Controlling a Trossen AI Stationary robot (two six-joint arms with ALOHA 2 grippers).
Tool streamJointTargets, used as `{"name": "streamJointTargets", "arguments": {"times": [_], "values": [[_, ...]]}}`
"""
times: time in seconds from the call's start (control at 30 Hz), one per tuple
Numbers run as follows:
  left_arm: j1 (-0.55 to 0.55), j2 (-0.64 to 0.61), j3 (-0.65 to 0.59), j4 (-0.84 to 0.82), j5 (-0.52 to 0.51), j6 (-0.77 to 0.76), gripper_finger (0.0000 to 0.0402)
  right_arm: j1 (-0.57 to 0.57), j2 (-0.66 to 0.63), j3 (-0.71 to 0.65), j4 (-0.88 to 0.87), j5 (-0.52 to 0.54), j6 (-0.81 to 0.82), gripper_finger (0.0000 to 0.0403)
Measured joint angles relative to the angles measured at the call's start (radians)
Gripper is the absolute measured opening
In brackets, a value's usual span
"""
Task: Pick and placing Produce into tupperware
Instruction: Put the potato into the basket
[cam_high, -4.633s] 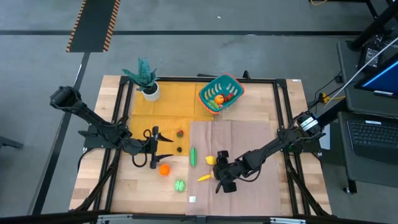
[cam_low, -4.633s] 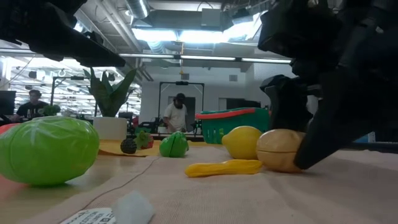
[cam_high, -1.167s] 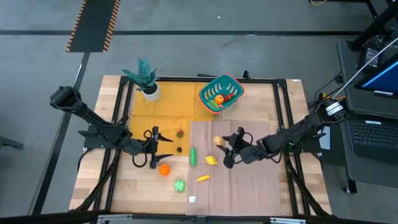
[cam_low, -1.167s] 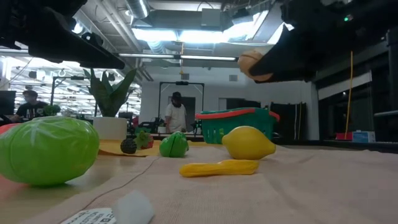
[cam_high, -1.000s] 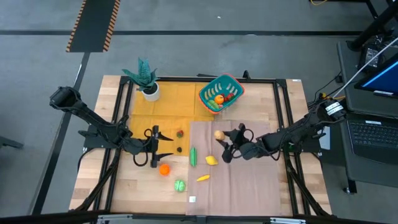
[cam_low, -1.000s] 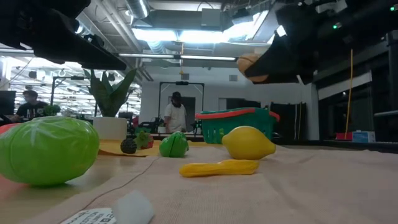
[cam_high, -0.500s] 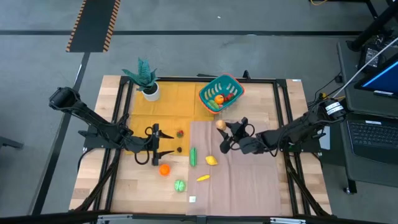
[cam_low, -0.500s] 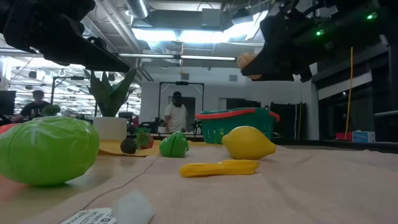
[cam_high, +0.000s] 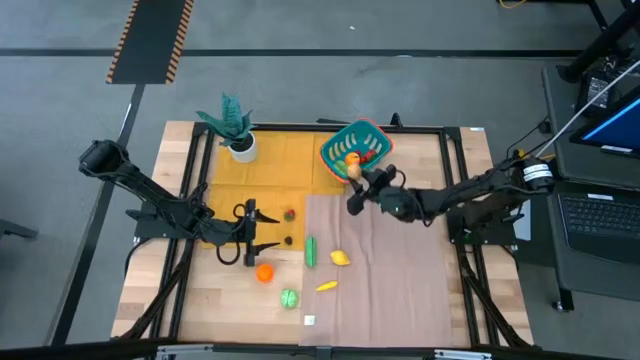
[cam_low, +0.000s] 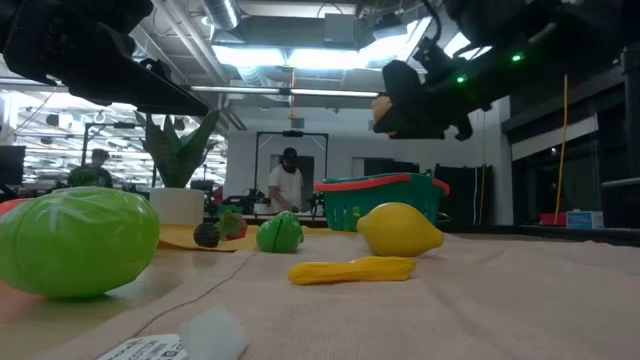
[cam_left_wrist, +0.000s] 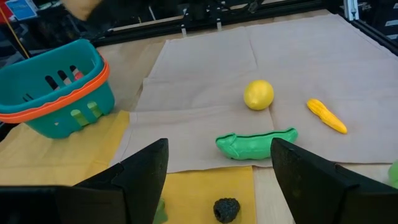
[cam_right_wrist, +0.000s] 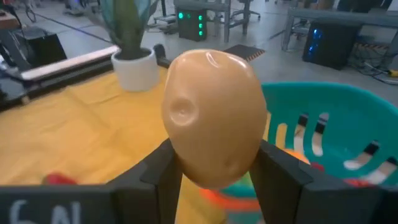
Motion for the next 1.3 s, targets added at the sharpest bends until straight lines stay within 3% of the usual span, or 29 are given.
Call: {"name": "streamJointTargets", "arguments": {"times": [0.63, 0.93, 1.3], "values": [[0.0, 0.0, 0.0, -0.001, 0.0, 0.0, 0.0275, -0.233, 0.0, 0.0, 0.054, -0.255, -0.02, 0.0153], [0.0, 0.0, 0.0, -0.001, 0.0, 0.0, 0.0275, -0.278, 0.001, 0.146, -0.25, -0.269, -0.028, 0.0154], [0.0, 0.0, 0.0, -0.001, 0.026, 0.001, 0.0275, -0.311, 0.001, 0.201, -0.391, -0.356, -0.024, 0.0127]]}}
